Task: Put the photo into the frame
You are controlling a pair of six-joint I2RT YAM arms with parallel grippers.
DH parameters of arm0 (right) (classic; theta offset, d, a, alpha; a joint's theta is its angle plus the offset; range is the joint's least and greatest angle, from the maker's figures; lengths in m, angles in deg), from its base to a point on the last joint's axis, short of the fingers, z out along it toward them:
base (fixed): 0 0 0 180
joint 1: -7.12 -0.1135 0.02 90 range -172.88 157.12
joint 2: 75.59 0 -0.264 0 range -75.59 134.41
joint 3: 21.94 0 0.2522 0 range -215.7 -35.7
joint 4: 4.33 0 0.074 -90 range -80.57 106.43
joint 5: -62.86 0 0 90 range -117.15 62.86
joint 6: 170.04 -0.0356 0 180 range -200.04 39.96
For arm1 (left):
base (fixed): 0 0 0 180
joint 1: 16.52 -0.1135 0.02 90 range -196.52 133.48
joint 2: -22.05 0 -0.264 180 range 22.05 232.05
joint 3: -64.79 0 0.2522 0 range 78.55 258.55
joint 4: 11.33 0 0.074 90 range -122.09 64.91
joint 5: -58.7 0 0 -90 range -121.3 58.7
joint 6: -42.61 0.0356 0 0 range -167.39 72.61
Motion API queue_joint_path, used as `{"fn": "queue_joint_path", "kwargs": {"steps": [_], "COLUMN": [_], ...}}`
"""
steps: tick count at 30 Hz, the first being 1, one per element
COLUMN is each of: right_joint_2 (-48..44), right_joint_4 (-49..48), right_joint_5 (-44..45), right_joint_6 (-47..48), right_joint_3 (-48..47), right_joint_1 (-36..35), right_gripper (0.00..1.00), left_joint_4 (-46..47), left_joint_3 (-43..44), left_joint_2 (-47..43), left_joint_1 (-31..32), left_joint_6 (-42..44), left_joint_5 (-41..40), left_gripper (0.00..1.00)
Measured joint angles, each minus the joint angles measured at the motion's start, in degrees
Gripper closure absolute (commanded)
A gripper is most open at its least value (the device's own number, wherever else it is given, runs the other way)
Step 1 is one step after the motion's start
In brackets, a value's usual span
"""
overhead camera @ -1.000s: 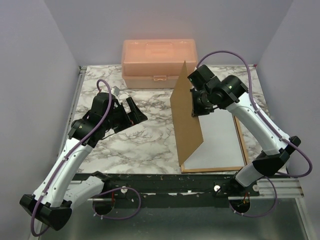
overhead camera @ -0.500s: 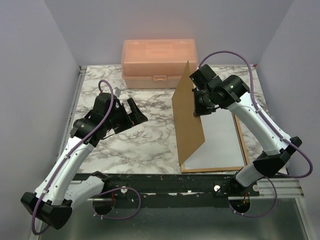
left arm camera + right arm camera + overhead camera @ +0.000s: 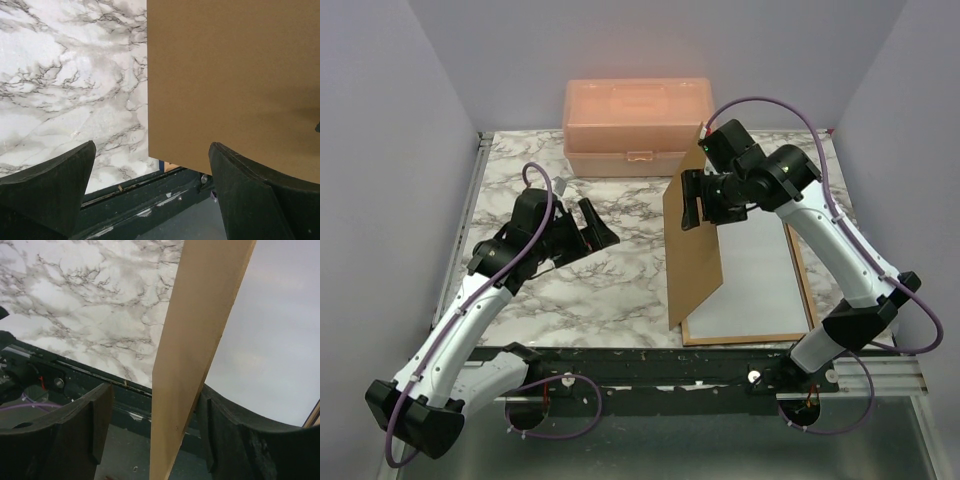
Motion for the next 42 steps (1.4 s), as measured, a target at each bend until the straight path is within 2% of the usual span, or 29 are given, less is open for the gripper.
{"fn": "queue_joint_path", "kwargs": {"steps": [10,21,28,36,42], "right_joint_2": [-0.1,-1.3,-3.4,-5.6,-6.4], "right_joint_4": [-7.3,-17.2,-23.4,-26.4,-26.3], "right_joint_5": [-9.4,-21.2,-29.6,-31.3,-30.0], "right_joint_6": [1.3,0.9,-0.5,-1.4,-1.6], "right_joint_3": [0.2,6.8,10.4,11.9,14.1], "right_joint_1": [0.0,0.0,0.0,0.0,0.0], "right_gripper": [0.21,0.14,0.13,0.12,0.12], "left_joint_4": [7.6,22.6,28.4,30.9,30.6], "left_joint_3": [-4.0,-11.8,-12.4,-12.8,-13.1], "left_joint_2": [-0.3,-3.4,-5.4,-5.4,-4.4], "left_joint_1": [0.0,0.0,0.0,0.0,0.0], "left_joint_6": [-1.1,-4.8,-5.8,-6.2,-6.3], "left_joint_5": [4.3,9.7,11.5,12.8,12.8], "left_gripper": [0.01,0.01,0.01,0.02,0.17]}}
